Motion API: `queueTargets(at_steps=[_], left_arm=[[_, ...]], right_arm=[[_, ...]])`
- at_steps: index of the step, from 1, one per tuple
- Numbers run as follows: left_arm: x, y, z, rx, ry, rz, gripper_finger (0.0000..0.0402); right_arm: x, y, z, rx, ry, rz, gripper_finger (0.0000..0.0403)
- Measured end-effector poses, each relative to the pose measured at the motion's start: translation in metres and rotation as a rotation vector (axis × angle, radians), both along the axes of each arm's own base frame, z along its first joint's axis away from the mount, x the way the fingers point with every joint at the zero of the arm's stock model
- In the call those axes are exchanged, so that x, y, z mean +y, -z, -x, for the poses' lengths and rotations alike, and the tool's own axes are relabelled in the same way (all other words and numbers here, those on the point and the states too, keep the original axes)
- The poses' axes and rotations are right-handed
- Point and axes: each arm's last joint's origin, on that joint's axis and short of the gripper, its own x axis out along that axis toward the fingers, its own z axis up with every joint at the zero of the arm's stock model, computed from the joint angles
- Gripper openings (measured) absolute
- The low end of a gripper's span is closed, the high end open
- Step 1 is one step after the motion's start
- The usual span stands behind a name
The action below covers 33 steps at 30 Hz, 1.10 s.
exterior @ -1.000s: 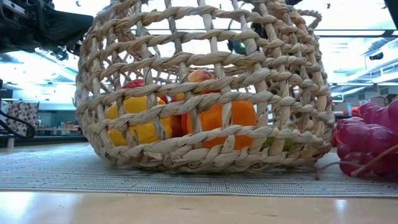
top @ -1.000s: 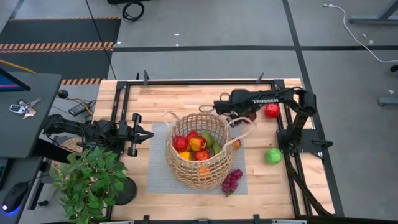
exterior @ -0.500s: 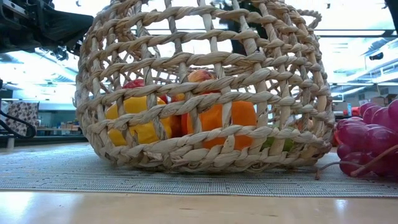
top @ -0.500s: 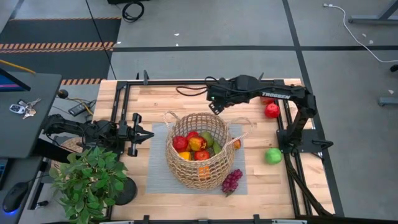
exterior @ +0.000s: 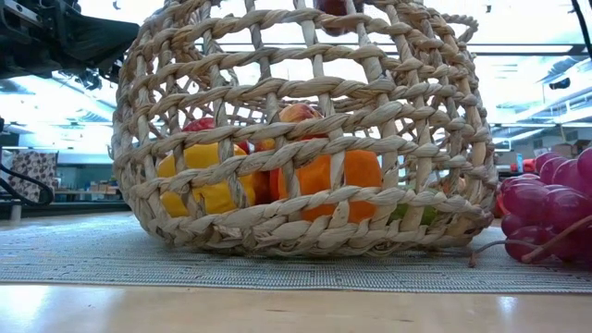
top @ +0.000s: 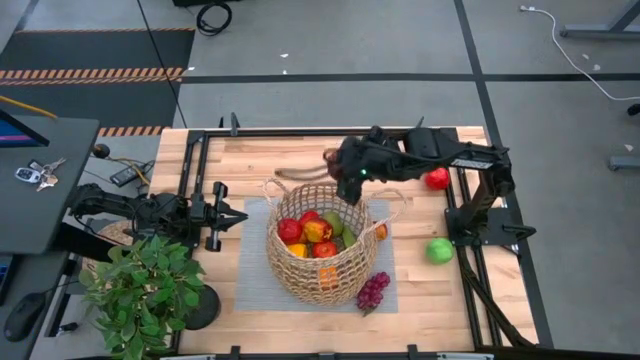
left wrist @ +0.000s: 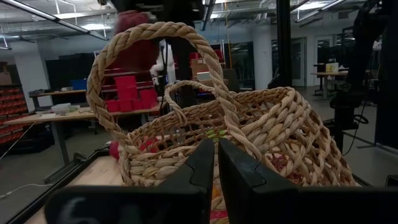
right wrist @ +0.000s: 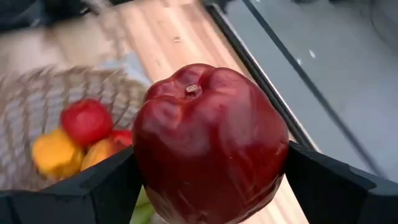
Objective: Build produce basket
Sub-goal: Put the dark red apple into the brown basket
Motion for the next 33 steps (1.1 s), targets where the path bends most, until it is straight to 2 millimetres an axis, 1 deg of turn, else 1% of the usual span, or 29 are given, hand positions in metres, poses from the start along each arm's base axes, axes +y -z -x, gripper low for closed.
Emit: queueTargets(at_steps=[5,9,14,17,23,33], left_arm=[[0.0,0.0,0.0,0.001,0.0,0.0,0.0034],[0.0,0.0,0.0,0.0,0.0,0.0,0.003],[0.0,0.0,0.0,0.0,0.0,0.0,0.0025],[0.0,0.0,0.0,0.0,0.0,0.0,0.0027],[0.0,0.0,0.0,0.0,0.0,0.0,0.0034],[0.0,0.0,0.0,0.0,0.0,0.0,0.0026]], right_arm=[[0.03,0.001,0.002,0.059,-0.224,0.035,0.0361],[0.052,0.0,0.004,0.049,-0.328,0.026,0.0361],[0.071,0.0,0.008,0.088,-0.489,0.105,0.0361],[0.076,-0.002,0.006,0.107,-0.609,0.199,0.0361],[0.078,-0.004,0.006,0.241,-0.86,0.499,0.0361],[0.077,-0.004,0.006,0.409,-1.124,0.775,0.0361]])
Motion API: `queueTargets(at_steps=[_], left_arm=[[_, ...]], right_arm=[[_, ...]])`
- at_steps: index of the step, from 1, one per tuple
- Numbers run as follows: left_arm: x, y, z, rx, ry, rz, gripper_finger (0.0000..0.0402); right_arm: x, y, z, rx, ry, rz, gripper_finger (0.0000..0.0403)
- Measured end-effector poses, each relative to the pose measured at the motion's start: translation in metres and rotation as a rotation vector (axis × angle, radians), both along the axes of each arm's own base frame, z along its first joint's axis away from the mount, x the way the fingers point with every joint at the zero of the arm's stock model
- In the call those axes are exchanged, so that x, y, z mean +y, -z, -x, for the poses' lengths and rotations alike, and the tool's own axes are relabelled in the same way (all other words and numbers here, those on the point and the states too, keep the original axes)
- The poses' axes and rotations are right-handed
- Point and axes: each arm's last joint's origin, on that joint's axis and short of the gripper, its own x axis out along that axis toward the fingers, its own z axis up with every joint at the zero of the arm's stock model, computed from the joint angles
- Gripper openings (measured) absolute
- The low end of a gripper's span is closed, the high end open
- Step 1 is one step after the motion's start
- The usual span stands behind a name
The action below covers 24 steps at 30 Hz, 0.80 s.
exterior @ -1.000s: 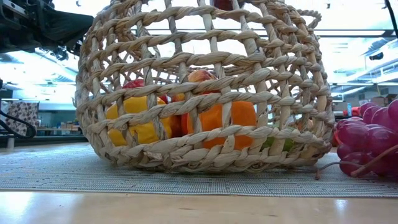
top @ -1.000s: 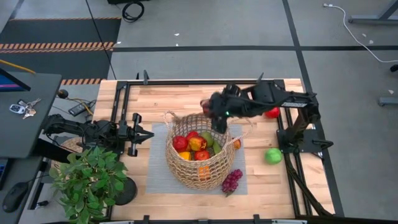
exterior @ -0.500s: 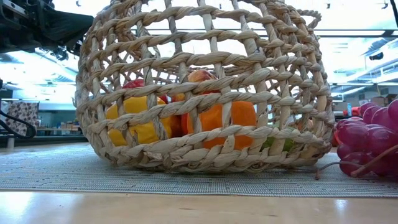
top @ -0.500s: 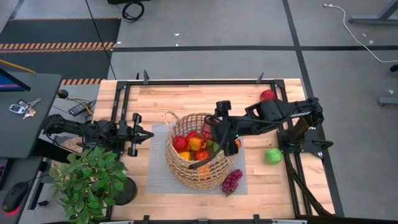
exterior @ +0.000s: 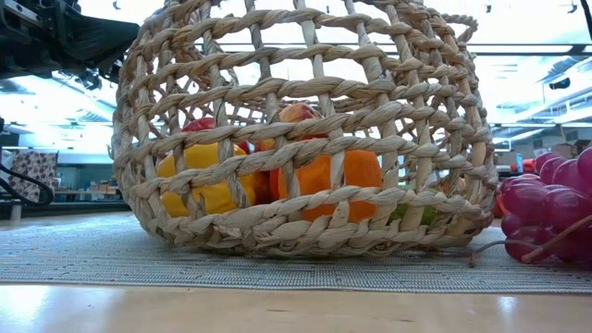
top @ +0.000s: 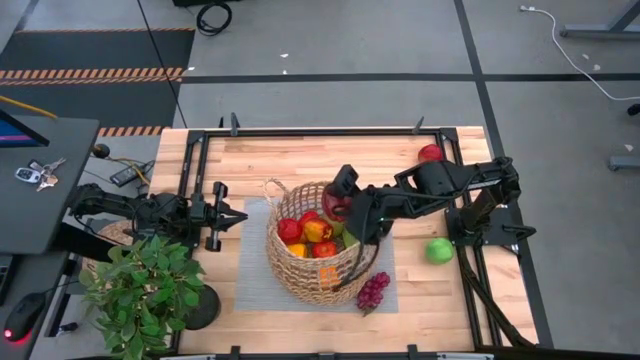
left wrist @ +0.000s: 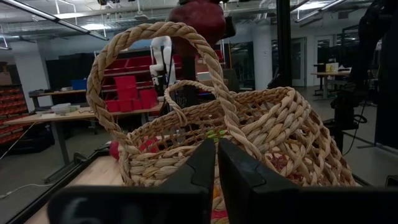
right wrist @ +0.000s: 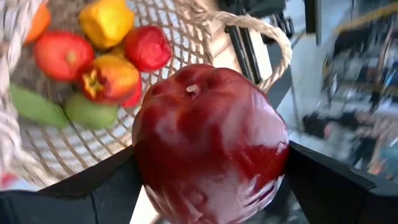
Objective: Build produce basket
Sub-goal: Put the dark red apple into the brown basket
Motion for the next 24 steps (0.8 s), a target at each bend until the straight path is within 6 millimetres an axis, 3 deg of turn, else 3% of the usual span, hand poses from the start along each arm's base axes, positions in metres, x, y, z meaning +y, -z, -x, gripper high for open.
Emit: queueTargets(at_steps=[12,24], left_arm=[[0.0,-0.0001,0.0,0.0,0.0,0.0,0.0034],[0.0,0.0,0.0,0.0,0.0,0.0,0.0027]], right_arm=[[-0.0007,-0.0004,-0.0002,0.153,-0.35,0.373,0.0365],[-0.0016,-0.0008,-0.0002,0.16,-0.341,0.409,0.0373]])
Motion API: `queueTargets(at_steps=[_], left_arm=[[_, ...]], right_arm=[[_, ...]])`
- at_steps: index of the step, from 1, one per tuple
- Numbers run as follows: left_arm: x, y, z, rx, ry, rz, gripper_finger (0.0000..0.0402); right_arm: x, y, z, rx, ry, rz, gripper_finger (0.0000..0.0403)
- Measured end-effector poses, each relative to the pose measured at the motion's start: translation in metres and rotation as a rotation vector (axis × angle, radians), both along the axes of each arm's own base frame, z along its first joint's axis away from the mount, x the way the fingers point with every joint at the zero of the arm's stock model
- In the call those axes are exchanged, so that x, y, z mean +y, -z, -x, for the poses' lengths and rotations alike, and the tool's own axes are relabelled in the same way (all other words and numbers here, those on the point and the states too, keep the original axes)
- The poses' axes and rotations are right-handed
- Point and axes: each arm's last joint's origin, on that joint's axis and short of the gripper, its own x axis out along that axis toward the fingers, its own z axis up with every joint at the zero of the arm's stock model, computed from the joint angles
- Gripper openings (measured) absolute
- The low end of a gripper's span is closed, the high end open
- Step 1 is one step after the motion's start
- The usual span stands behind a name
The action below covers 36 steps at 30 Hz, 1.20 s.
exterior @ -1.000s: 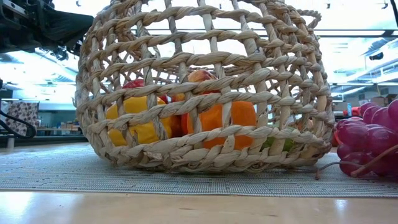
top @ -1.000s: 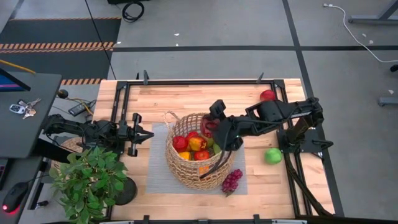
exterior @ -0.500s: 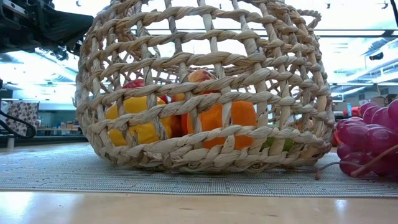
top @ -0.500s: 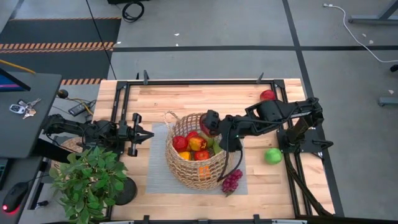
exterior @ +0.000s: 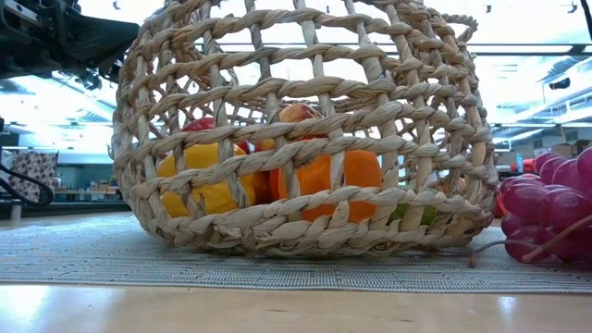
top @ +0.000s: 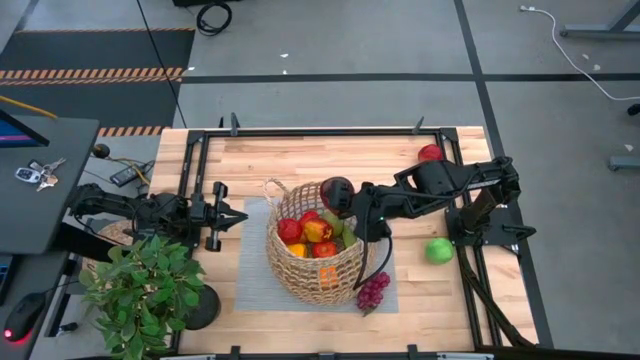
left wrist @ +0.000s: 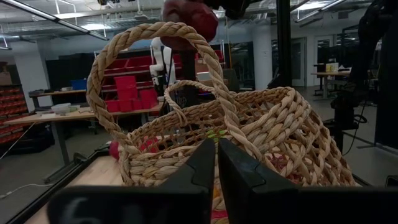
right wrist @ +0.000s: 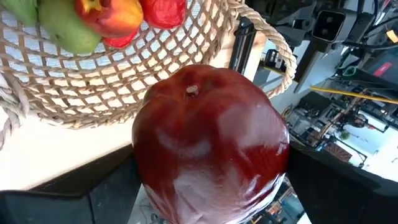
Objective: Build produce basket
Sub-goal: Put the dark red apple into the brown basket
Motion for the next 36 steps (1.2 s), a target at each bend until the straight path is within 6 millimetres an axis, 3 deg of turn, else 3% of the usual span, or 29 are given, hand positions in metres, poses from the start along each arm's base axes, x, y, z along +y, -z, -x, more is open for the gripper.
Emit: queueTargets(at_steps=[4,10,25,28,33,36], left_arm=[[0.0,0.0,0.0,0.0,0.0,0.0,0.0032],[0.0,0.0,0.0,0.0,0.0,0.0,0.0032],[0.0,0.0,0.0,0.0,0.0,0.0,0.0033],[0.0,0.0,0.0,0.0,0.0,0.0,0.0034],[0.0,0.0,0.0,0.0,-0.001,0.0,0.0028],[0.0,0.0,0.0,0.0,0.0,0.0,0.0025]], right_arm=[[-0.002,0.0,-0.003,-0.034,0.031,-0.129,0.0373],[-0.009,-0.005,-0.014,-0.172,0.222,-0.612,0.0374],[-0.048,-0.01,-0.025,-0.678,1.412,-1.667,0.0374],[-0.051,-0.012,-0.027,-0.682,1.483,-1.783,0.0374],[-0.052,-0.014,-0.028,-0.66,1.412,-1.769,0.0374],[-0.048,-0.014,-0.029,-0.562,1.437,-1.871,0.0374]])
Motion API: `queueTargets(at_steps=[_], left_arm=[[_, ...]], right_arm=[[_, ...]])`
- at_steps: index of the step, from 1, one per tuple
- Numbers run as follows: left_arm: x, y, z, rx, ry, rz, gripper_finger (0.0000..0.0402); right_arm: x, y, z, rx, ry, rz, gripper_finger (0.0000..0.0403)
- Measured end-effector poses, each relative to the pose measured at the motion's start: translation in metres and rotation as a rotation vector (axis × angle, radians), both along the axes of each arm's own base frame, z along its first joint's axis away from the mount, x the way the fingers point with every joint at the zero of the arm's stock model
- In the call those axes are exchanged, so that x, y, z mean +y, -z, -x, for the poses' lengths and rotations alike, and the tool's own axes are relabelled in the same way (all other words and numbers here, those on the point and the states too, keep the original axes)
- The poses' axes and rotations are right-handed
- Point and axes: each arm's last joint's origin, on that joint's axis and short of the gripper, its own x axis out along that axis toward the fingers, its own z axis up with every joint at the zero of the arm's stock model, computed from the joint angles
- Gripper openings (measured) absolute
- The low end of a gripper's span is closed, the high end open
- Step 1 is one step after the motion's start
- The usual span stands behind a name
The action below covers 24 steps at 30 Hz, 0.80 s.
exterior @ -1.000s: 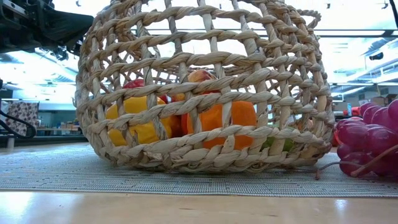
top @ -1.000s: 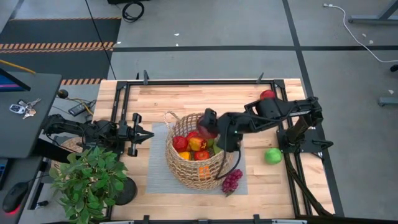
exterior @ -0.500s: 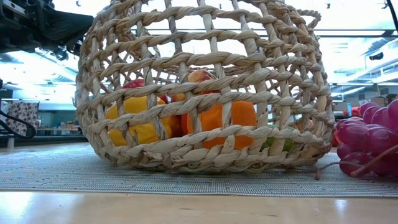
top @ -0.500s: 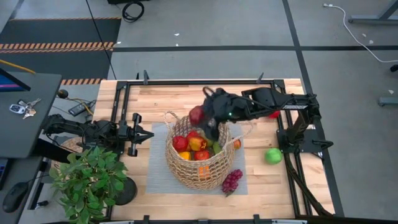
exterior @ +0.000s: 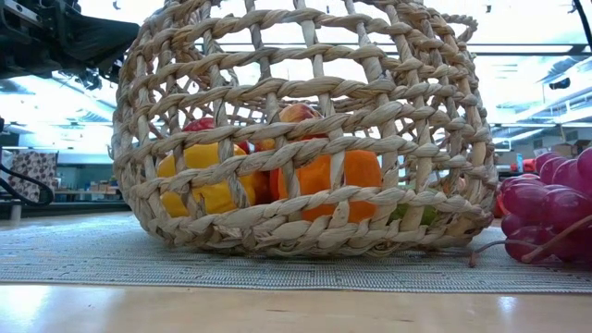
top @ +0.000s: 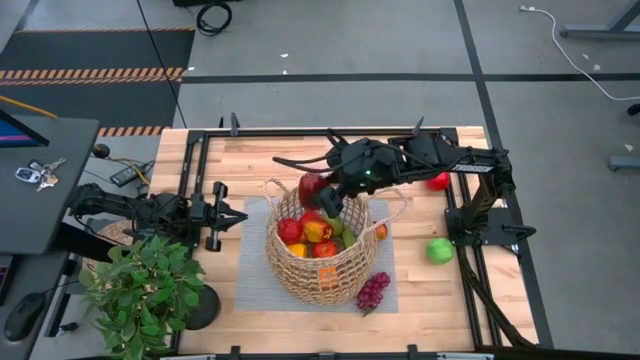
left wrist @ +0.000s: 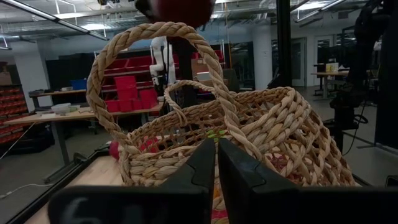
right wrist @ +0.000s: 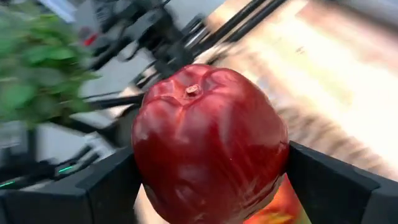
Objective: Build produce basket
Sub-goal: Put the dark red apple into the brown basket
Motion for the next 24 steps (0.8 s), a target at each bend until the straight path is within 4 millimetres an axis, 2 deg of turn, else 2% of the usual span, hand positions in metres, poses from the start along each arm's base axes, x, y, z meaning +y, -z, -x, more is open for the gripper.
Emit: queueTargets(at_steps=[3,7,10,13,17,24], left_arm=[[0.0,0.0,0.0,0.0,0.0,0.0,0.0026],[0.0,0.0,0.0,0.0,0.0,0.0,0.0031],[0.0,0.0,0.0,0.0,0.0,0.0,0.0034],[0.0,0.0,0.0,0.0,0.0,0.0,0.0033],[0.0,0.0,0.0,0.001,0.0,0.0,0.0028],[0.0,0.0,0.0,0.0,0.0,0.0,0.0028]], right_arm=[[0.005,-0.003,-0.002,-0.024,-0.039,-0.19,0.0374],[0.009,-0.013,-0.008,-0.12,0.082,-0.528,0.0374],[0.01,-0.023,-0.012,-0.216,0.124,-0.669,0.0374],[0.01,-0.033,-0.015,-0.319,0.11,-0.731,0.0374],[0.01,-0.043,-0.018,-0.428,0.06,-0.716,0.0374],[0.01,-0.045,-0.018,-0.435,0.042,-0.714,0.0374]])
